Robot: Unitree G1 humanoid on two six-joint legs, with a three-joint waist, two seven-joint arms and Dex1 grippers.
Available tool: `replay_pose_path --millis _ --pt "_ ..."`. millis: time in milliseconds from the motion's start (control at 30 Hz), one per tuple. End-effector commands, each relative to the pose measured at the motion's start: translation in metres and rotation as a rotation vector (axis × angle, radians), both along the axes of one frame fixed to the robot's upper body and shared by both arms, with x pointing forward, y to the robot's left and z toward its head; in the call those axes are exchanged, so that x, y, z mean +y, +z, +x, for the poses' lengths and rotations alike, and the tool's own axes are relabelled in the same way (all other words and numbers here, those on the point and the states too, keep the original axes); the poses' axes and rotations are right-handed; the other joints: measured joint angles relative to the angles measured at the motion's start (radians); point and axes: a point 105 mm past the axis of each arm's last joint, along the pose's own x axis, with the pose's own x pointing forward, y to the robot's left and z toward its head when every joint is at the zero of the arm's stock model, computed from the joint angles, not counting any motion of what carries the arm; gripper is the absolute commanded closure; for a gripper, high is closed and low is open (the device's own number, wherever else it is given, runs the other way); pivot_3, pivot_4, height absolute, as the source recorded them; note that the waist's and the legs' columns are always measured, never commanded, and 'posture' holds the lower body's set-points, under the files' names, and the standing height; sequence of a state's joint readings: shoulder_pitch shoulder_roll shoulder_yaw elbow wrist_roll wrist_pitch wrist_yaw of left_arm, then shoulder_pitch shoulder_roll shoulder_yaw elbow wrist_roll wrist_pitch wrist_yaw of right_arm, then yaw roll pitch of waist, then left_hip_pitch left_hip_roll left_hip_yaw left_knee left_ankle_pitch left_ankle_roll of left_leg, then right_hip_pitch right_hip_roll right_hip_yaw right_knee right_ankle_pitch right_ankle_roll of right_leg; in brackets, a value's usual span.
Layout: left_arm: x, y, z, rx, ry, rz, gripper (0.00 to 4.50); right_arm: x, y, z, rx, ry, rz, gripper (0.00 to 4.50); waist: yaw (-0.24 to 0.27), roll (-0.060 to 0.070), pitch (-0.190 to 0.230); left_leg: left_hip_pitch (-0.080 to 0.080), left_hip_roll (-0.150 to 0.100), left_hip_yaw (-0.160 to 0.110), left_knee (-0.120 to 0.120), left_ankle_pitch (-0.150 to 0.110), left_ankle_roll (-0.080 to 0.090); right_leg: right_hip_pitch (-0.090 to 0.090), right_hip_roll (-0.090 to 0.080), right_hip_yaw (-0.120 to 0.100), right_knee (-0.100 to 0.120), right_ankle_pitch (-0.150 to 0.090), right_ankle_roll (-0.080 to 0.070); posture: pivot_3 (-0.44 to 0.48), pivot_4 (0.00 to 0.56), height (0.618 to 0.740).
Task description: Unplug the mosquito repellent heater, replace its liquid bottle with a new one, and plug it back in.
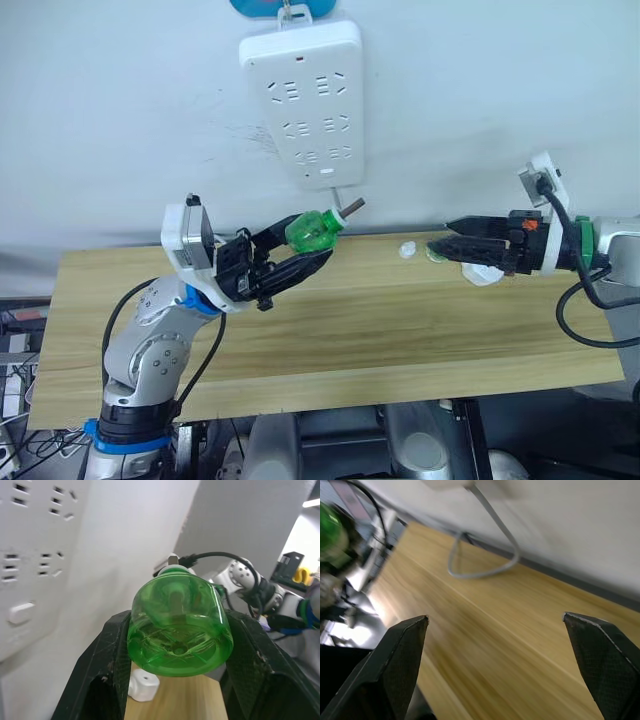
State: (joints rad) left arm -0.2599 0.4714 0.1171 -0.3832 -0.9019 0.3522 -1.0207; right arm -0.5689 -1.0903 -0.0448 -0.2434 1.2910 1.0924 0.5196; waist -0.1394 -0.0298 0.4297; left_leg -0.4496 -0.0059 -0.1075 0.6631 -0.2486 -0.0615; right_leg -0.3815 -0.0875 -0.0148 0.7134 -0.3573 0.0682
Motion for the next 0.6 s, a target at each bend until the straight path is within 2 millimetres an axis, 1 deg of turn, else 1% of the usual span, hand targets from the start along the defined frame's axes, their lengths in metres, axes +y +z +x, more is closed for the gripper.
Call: replay_pose_path --millis 33,167,367,467,600 --pt "-0.005 -0.006 -0.01 0.01 -0.049 0.083 2.24 -0.009 -0.005 0.003 -0.036 -0.011 -0.107 0.0 -0.002 0.0 0.0 0.0 0.0 0.0 0.0 0.0 0.0 0.0 0.0 0.0 0.0 0.0 0.0 -0.309 0.411 0.74" --pt "-0.004 -0.005 -0.008 0.011 -0.024 0.07 2.24 -0.021 -0.016 0.013 -0.062 -0.056 -0.211 0.0 -0.003 0.0 0.0 0.0 0.0 0.0 0.0 0.0 0.0 0.0 0.0 0.001 0.0 0.0 0.0 -0.319 0.414 0.74" --pt "-0.002 -0.01 -0.006 0.031 0.004 0.084 2.24 -0.043 -0.024 0.026 -0.112 -0.114 -0.366 0.0 -0.003 0.0 0.0 0.0 0.0 0.001 0.0 0.0 0.0 0.0 0.0 0.001 0.0 0.0 0.0 -0.329 0.408 0.74" --pt "-0.001 -0.013 -0.004 0.062 0.015 0.104 2.24 -0.048 -0.026 0.028 -0.116 -0.117 -0.408 0.0 -0.004 0.0 0.0 0.0 0.0 0.001 0.0 0.0 0.0 0.0 0.0 0.0 0.0 0.0 0.0 -0.331 0.415 0.74" --pt "0.0 -0.023 0.002 0.127 0.072 0.172 2.24 -0.062 -0.039 0.026 -0.097 -0.106 -0.555 0.0 -0.004 0.0 0.0 0.0 0.0 0.0 0.0 0.0 0.0 0.0 0.0 0.001 0.0 0.0 0.0 -0.328 0.423 0.74"
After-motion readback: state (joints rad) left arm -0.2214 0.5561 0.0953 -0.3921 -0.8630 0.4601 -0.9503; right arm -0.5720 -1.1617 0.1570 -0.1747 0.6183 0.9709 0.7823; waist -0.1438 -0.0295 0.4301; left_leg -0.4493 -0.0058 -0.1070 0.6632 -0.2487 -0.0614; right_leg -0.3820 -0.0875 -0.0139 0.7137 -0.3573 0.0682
